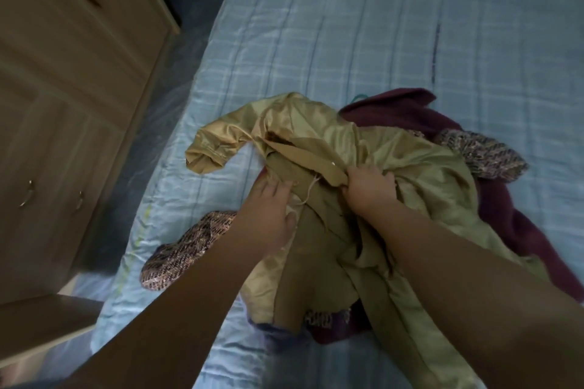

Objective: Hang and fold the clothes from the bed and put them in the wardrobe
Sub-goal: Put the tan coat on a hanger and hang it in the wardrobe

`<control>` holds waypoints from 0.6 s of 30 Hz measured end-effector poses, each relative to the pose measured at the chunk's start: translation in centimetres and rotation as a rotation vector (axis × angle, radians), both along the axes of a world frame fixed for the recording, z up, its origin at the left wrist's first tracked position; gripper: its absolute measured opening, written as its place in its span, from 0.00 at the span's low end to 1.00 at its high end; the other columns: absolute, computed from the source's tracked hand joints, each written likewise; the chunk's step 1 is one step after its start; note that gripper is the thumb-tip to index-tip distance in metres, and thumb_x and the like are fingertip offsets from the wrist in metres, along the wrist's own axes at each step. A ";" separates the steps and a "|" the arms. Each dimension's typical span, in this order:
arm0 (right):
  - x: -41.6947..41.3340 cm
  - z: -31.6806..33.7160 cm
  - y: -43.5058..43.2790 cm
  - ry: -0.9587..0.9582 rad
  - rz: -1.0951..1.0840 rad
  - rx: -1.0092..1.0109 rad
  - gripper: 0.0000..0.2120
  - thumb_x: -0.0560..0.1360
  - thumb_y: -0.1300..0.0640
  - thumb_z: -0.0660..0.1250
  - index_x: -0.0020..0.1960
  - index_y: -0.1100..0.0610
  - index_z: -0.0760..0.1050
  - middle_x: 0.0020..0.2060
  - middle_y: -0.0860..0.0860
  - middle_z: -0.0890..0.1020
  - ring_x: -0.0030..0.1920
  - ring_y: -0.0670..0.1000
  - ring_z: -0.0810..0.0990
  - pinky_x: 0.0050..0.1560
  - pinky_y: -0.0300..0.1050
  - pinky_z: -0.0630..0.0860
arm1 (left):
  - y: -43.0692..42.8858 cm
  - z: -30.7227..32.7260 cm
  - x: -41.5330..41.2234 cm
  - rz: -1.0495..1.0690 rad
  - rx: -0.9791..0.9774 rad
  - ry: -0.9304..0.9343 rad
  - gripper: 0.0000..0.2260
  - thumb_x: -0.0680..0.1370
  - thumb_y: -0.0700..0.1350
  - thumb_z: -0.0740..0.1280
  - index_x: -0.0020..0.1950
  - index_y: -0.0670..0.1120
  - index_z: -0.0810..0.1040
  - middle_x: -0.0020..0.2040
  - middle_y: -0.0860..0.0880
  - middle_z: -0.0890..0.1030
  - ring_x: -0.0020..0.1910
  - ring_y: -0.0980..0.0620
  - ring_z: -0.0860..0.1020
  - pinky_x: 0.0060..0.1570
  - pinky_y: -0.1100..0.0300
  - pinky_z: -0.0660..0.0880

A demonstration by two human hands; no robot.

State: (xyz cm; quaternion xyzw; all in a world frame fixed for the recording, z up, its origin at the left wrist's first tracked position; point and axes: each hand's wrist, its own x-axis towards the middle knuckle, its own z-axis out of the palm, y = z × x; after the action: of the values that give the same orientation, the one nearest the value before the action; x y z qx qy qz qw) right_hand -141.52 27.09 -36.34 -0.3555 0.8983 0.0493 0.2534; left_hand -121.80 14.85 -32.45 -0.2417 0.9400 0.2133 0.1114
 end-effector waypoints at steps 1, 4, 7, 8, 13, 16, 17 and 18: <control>0.7 1.0 0.9 0.029 0.001 -0.049 0.15 0.79 0.46 0.59 0.63 0.51 0.70 0.60 0.53 0.76 0.62 0.57 0.73 0.63 0.61 0.67 | 0.3 0.6 0.4 0.001 0.002 -0.002 0.31 0.77 0.53 0.60 0.78 0.44 0.59 0.76 0.40 0.64 0.77 0.40 0.59 0.77 0.48 0.57; 2.4 4.3 3.5 0.138 -0.010 -0.170 0.12 0.78 0.47 0.60 0.59 0.50 0.70 0.56 0.52 0.77 0.59 0.57 0.74 0.58 0.58 0.69 | 1.2 3.3 1.3 0.021 0.058 0.065 0.33 0.79 0.48 0.64 0.81 0.46 0.53 0.78 0.40 0.62 0.78 0.41 0.58 0.77 0.48 0.55; 3.9 7.7 6.7 0.179 -0.042 -0.239 0.09 0.77 0.48 0.61 0.57 0.48 0.70 0.55 0.51 0.77 0.57 0.58 0.75 0.58 0.58 0.70 | 2.0 7.7 2.0 0.060 0.136 0.253 0.33 0.79 0.43 0.63 0.82 0.50 0.52 0.76 0.43 0.65 0.74 0.46 0.64 0.72 0.48 0.65; 4.4 9.0 7.9 0.178 -0.050 -0.267 0.08 0.77 0.49 0.62 0.56 0.48 0.70 0.54 0.50 0.77 0.57 0.57 0.76 0.58 0.58 0.70 | 2.4 9.3 2.3 0.066 0.121 0.303 0.32 0.79 0.42 0.62 0.81 0.52 0.53 0.73 0.43 0.68 0.70 0.46 0.67 0.69 0.49 0.68; 7.9 16.1 14.6 0.177 -0.045 -0.434 0.08 0.72 0.52 0.64 0.48 0.44 0.67 0.48 0.48 0.77 0.51 0.56 0.76 0.51 0.54 0.74 | 5.5 15.3 3.6 -0.004 0.009 0.289 0.32 0.78 0.41 0.63 0.81 0.51 0.55 0.75 0.45 0.66 0.75 0.44 0.63 0.73 0.48 0.64; 10.1 21.3 18.2 0.171 -0.084 -0.551 0.10 0.69 0.55 0.65 0.46 0.45 0.67 0.44 0.45 0.74 0.48 0.54 0.74 0.49 0.53 0.72 | 8.2 18.8 3.9 -0.068 -0.053 0.237 0.32 0.78 0.43 0.64 0.81 0.49 0.55 0.77 0.45 0.63 0.77 0.42 0.59 0.76 0.48 0.59; 10.6 22.8 19.5 0.162 -0.099 -0.592 0.09 0.69 0.55 0.65 0.45 0.45 0.67 0.44 0.45 0.74 0.48 0.54 0.74 0.50 0.53 0.72 | 9.2 20.1 3.9 -0.089 -0.087 0.235 0.32 0.78 0.44 0.64 0.81 0.49 0.56 0.77 0.44 0.64 0.77 0.41 0.60 0.76 0.48 0.58; 10.8 24.1 20.8 0.158 -0.114 -0.634 0.08 0.69 0.55 0.64 0.45 0.47 0.69 0.43 0.45 0.75 0.47 0.53 0.74 0.50 0.54 0.73 | 10.2 21.5 3.9 -0.105 -0.123 0.235 0.33 0.77 0.45 0.64 0.80 0.50 0.57 0.77 0.45 0.64 0.76 0.41 0.60 0.76 0.48 0.58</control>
State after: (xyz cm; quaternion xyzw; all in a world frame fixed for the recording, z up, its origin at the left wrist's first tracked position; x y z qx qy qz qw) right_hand -130.68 47.86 -12.22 -0.3611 0.9042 -0.2194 0.0622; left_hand -117.95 25.02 -10.96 -0.1718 0.9693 0.1759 -0.0034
